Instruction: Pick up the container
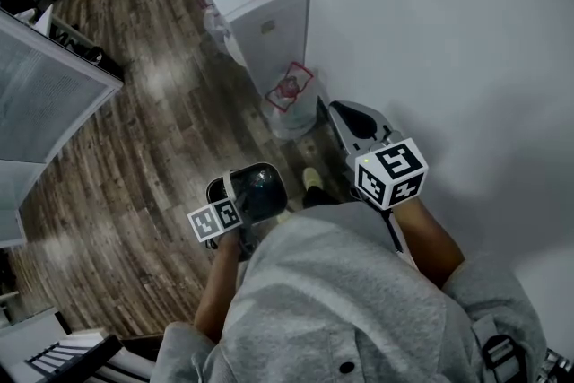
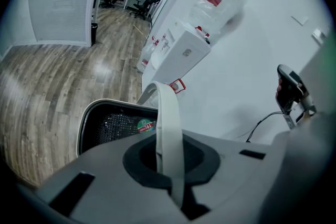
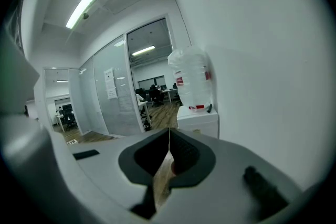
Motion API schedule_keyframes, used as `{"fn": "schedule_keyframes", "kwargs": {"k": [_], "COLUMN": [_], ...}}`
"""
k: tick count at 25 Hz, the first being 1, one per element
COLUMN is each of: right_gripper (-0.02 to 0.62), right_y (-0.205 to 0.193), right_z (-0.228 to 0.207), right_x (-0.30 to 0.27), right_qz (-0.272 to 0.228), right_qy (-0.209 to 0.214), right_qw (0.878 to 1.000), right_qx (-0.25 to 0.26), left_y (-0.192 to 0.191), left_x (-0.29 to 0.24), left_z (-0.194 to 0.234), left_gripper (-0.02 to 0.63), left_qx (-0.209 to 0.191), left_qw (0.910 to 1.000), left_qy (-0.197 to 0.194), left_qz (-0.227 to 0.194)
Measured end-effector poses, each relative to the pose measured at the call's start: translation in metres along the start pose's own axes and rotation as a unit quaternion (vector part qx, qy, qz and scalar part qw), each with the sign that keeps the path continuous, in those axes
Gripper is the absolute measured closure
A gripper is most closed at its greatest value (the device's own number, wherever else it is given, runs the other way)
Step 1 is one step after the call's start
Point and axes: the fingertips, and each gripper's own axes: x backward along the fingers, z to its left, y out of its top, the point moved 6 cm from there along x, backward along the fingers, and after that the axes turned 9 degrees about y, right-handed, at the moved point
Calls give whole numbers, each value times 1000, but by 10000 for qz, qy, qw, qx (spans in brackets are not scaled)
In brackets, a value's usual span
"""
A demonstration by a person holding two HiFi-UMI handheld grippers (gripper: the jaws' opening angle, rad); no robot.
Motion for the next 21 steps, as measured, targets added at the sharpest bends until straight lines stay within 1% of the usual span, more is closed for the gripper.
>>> {"fn": "schedule_keyframes", "kwargs": {"k": [11, 21], "right_gripper": [571, 569], "right_y": [1, 0], "right_z": [2, 7], "right_x": [3, 3], "right_qz": [1, -17], "right_qy": [-139, -171], "right_qw": [9999, 9998], "right_qx": [65, 113], "left_y": [3, 4], "left_x": [-4, -5], "left_z": [-1, -2], "left_gripper": [592, 592], "left_qx": [22, -166], "left_qw": [9999, 9996], "left_qy": [-160, -203], "left_qz": [42, 114]}}
